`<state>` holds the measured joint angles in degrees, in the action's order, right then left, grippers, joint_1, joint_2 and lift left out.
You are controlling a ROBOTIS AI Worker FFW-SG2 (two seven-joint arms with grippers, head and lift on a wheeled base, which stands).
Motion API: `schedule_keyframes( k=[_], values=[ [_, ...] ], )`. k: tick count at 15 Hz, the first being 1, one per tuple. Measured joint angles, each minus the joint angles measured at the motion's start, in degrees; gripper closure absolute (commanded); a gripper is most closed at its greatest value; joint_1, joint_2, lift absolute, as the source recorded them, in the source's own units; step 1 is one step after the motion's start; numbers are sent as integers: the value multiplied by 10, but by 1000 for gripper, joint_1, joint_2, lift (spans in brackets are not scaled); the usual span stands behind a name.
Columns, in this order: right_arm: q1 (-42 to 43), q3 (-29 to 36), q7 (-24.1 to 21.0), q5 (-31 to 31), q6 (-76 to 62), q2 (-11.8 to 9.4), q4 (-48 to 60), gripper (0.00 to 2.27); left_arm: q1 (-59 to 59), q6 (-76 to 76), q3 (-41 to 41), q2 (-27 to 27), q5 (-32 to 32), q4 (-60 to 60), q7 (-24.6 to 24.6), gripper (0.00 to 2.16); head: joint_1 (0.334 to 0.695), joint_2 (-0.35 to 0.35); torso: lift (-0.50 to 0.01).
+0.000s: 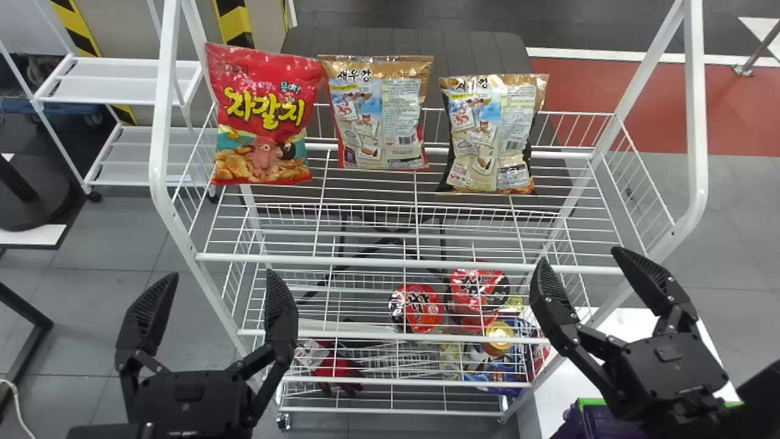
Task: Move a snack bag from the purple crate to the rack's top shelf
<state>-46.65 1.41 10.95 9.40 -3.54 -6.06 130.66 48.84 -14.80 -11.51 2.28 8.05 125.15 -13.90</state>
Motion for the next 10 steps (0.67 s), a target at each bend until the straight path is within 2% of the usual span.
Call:
schedule_keyframes(
  k=[10],
  values=[
    [-2,1,9,1,-2,-3,1,144,1,3,-3,0,3,4,0,87,695,-39,0]
  ],
)
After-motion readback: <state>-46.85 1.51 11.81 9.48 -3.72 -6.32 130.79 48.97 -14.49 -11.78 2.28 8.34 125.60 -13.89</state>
